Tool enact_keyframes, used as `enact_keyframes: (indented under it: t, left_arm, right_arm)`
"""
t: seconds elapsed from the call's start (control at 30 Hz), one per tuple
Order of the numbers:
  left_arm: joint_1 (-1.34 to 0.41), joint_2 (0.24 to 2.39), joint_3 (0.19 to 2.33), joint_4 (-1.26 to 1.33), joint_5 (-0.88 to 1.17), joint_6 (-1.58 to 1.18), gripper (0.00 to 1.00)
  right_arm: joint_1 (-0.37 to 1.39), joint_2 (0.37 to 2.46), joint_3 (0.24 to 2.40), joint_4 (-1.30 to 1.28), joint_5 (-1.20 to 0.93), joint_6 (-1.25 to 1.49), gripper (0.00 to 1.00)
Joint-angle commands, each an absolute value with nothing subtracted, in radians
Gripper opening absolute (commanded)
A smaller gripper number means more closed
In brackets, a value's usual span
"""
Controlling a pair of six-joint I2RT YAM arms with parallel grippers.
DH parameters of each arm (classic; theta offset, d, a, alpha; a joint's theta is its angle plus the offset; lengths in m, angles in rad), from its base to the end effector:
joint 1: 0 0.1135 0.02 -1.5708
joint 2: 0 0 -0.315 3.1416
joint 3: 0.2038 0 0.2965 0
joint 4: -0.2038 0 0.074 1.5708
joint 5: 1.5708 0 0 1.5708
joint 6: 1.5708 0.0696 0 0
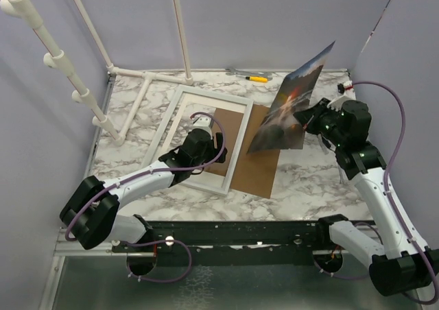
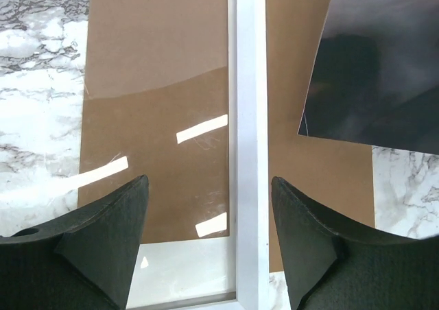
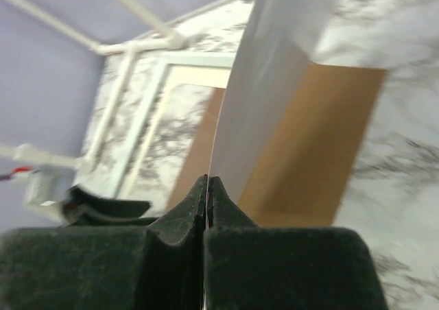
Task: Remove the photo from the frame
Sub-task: Pick up the photo from the photo frame, then place the photo in the photo frame.
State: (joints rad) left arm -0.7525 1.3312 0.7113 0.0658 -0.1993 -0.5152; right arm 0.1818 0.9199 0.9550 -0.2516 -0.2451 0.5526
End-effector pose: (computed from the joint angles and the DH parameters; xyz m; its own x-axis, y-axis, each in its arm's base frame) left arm 0.2557 -0.2205 0.2248 -0.6038 -0.0963 -0.7913 0.2868 0.9000 -0.3283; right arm 0.2482 0.0628 0.4039 -0.3942 0.4453 -0.8039 -0.2368 0.7960 0.5570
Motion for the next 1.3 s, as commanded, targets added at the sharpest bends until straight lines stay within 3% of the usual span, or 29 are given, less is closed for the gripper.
enact_keyframes:
  t: [0.0, 0.43, 0.63, 0.9, 1.07, 1.1, 1.17, 1.2, 1.27]
  left_arm:
    - [-0.747, 1.321, 0.752, 0.054, -0.213, -0.517, 0.73]
    - [-0.747, 1.366, 0.783, 0.055, -0.139, -0.526, 0.73]
    - [-0.746, 1.380, 0.769, 0.087, -0.069, -0.546, 0.73]
    - [-0.747, 1.325, 0.726, 0.118, -0.056, -0.580, 0.74]
    - [-0.747, 1.302, 0.706, 0.130, -0.058, -0.600, 0.77]
    - [-0.746, 1.298, 0.704, 0.132, -0.056, -0.602, 0.77]
    - [-0.746, 1.290, 0.699, 0.133, -0.055, -0.605, 0.77]
    - [-0.746, 1.287, 0.695, 0.134, -0.056, -0.606, 0.78]
    - [-0.746, 1.277, 0.687, 0.134, -0.064, -0.607, 0.78]
  right_arm:
    - [0.177, 0.990, 0.991, -0.510, 0.096, 0.520, 0.01]
    - [0.154, 1.101, 1.180, -0.795, 0.351, 0.381, 0.00]
    - [0.153, 1.162, 1.221, -0.852, 0.574, 0.358, 0.01]
    - [0.152, 1.250, 1.241, -0.845, 0.778, 0.330, 0.01]
    - [0.150, 1.310, 1.238, -0.802, 0.801, 0.337, 0.04]
    - [0.150, 1.331, 1.242, -0.802, 0.799, 0.339, 0.08]
    - [0.150, 1.377, 1.259, -0.832, 0.838, 0.365, 0.66]
    - [0.148, 1.395, 1.274, -0.856, 0.880, 0.395, 0.75]
    - [0.145, 1.420, 1.294, -0.871, 0.933, 0.403, 0.78]
